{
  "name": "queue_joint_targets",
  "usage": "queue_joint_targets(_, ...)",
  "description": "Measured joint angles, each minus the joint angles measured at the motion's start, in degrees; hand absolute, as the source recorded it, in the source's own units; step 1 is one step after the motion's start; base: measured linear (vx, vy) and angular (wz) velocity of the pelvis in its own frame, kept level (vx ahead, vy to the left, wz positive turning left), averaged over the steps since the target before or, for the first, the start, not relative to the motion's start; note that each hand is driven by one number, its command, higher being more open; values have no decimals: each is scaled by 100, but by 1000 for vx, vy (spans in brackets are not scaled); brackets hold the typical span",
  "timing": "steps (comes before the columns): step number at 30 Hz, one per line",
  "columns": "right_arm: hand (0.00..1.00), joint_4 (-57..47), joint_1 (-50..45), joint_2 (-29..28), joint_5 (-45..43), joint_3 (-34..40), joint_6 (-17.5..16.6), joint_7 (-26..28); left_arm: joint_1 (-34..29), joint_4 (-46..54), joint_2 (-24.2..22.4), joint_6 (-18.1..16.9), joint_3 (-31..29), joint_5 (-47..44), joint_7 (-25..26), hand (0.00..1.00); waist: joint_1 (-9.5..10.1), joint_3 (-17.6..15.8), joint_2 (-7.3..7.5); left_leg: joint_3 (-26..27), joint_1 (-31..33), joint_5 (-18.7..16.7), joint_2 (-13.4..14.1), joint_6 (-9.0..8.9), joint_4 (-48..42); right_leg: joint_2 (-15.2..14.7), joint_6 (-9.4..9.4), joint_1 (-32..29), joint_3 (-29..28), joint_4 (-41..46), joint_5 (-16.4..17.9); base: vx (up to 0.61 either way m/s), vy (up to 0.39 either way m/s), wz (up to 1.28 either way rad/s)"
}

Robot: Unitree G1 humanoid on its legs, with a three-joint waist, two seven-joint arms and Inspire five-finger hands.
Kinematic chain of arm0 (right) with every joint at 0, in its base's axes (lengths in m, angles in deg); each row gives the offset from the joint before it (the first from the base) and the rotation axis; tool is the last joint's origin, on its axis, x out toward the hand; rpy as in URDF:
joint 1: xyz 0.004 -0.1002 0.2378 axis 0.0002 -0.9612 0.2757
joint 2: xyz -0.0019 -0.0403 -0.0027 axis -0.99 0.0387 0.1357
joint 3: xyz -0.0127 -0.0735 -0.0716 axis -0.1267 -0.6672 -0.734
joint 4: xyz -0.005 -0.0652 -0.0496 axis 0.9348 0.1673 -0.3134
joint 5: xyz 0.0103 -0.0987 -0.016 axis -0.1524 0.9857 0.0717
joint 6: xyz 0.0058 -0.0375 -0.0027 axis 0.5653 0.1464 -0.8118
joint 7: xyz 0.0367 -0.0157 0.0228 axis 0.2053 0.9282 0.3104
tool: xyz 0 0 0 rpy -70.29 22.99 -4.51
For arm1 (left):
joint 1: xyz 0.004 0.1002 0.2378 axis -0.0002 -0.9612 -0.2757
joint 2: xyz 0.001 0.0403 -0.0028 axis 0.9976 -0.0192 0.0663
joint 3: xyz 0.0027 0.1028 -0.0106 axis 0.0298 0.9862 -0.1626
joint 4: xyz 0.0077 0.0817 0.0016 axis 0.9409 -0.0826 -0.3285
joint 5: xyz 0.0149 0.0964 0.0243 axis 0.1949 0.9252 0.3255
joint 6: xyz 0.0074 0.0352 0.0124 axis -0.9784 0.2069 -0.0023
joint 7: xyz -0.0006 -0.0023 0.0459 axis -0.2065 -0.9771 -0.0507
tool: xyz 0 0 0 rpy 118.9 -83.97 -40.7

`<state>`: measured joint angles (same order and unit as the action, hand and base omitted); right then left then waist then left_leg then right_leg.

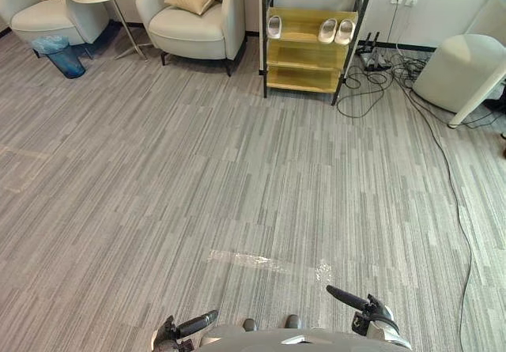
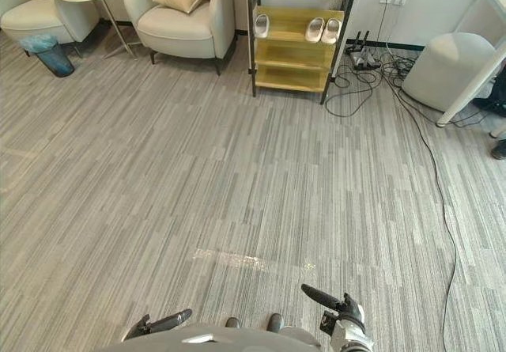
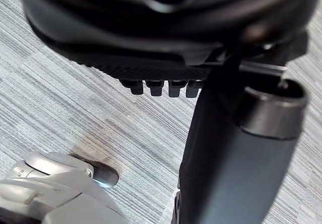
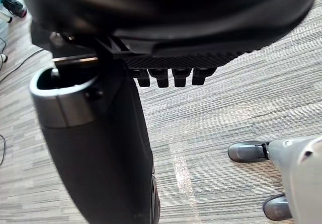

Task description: Organize the slippers on the shoe rack

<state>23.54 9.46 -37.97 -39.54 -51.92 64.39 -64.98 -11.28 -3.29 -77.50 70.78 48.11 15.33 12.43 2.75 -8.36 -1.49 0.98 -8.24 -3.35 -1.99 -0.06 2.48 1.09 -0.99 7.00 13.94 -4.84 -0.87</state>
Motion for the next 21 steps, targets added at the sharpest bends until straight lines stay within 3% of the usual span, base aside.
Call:
queue_joint_targets(10,100,-12,-46,-169,-18,-385,1,8,17,6,176,-5,649,7,-135,100,-1,10,87,95,-38,-8,2,-13,0,1,-13,6,-79,-2,-10,-4,0,-3)
queue_joint_targets(21,100,-18,-98,-190,-122,-552,-2,64,60,3,279,-5,879,81,-237,100,-3,-36,145,242,-61,-25,10,-38,-1,12,-2,-11,-215,-21,-36,-13,-1,-6)
